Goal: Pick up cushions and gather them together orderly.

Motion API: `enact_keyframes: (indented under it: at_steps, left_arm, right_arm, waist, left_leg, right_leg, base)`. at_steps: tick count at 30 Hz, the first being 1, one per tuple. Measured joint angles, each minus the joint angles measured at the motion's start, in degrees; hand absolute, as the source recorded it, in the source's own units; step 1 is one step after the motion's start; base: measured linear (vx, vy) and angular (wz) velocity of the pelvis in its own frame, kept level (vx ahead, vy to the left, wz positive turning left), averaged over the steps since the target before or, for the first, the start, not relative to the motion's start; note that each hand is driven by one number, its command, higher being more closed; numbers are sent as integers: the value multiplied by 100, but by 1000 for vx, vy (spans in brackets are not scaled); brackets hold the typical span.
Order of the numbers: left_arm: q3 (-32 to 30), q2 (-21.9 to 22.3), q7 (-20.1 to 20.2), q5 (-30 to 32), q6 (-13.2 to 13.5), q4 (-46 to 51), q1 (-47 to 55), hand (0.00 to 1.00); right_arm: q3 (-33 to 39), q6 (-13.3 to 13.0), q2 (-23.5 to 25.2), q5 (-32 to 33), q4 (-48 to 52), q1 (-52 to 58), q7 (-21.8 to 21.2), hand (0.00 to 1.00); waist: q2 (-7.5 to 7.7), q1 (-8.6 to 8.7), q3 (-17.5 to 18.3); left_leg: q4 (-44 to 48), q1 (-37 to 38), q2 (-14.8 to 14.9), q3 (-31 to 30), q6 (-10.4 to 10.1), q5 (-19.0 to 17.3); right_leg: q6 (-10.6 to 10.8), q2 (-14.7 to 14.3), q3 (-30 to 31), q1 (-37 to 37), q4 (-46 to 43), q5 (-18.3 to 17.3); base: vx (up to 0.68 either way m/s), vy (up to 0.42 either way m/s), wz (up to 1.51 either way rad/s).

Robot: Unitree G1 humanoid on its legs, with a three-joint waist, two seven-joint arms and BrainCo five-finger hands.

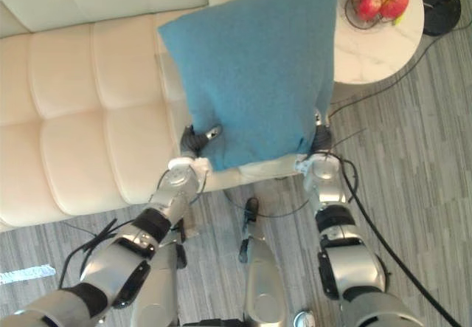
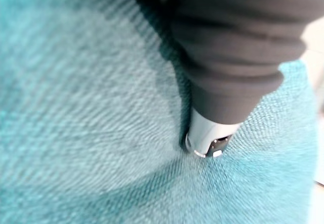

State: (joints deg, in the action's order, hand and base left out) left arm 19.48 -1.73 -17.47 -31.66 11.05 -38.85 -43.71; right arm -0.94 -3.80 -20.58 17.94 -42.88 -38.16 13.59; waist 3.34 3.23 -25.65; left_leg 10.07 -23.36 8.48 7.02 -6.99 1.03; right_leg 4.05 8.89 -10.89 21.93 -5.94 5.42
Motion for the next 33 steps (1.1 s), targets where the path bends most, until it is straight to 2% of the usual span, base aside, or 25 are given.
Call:
enact_keyframes:
  at_steps: [5, 9, 13, 18, 19, 21, 26, 30, 33]
  left_arm:
    - [73, -232, -33, -6, 4, 639, -3, 100]
    - [303, -372, -88, -4, 5, 1040, 43, 100]
    - [421, -504, -88, -1, 144, 1879, 331, 100]
    - [500, -737, -87, -6, 183, 2642, 985, 100]
    - [547, -798, -87, -7, 196, 2845, 1182, 100]
    - [667, -878, -86, -7, 244, 3230, 1638, 100]
    - [789, -878, -71, -5, 291, 3879, 2474, 100]
    - [879, -856, 28, -2, 481, 4580, 3426, 100]
    - [922, -851, 55, 4, 518, 4876, 3812, 100]
  right_arm:
    - [-153, 76, 6, -1, 864, 515, 16, 100]
    - [-151, 143, 171, 2, 1631, 1281, 46, 100]
    - [-143, 151, 620, 2, 2506, 1962, 117, 100]
    - [-136, 144, 1050, -16, 3412, 2747, 169, 100]
    - [-136, 123, 1122, -63, 3621, 2954, 171, 100]
    - [-145, 17, 1237, -174, 3796, 3314, 171, 100]
    - [-170, -89, 1384, -208, 4099, 3808, 170, 100]
    - [-248, -299, 1391, -214, 4442, 4219, 170, 100]
    - [-386, -439, 1388, -214, 4451, 4374, 170, 100]
  waist:
    - [5, -23, 3]
    - [9, -41, 9]
    - [33, -53, 28]
    - [27, -94, 50]
    - [26, -94, 115]
    - [21, -119, 484]
    - [-16, -215, 989]
    - [-96, -236, 1460]
    - [-113, -249, 1697]
  left_leg:
    - [-213, 78, -16, -69, -21, 155]
    - [-421, 374, 0, -237, -55, 241]
    - [-728, 564, 2, -280, -61, 353]
    - [-1007, 993, -16, -287, -75, 432]
    - [-1013, 1049, -25, -282, -74, 432]
    - [-1123, 1051, -30, -287, -75, 432]
    - [-1292, 1356, -49, -291, -75, 431]
    - [-1513, 1620, -72, -323, -84, 437]
    - [-1553, 1764, -103, -481, -86, 438]
  right_leg:
    - [-4, -19, -25, -41, 32, -3]
    - [-26, -64, -151, -395, 99, -82]
    - [-11, -87, -224, -528, 160, -135]
    - [16, -100, -292, -945, 319, -163]
    - [31, -99, -294, -1038, 365, -176]
    - [38, -108, -324, -1074, 456, -220]
    - [46, -118, -381, -1447, 668, -249]
    - [101, -98, -446, -1645, 645, -359]
    - [125, -69, -586, -1845, 601, -462]
  base:
    - [11, -3, 6]
    - [23, -15, 19]
    - [28, 1, 12]
    - [89, 3, 8]
    - [94, 13, 15]
    - [112, 7, 15]
    - [93, -1, 10]
    - [53, 4, 8]
    - [25, 5, 24]
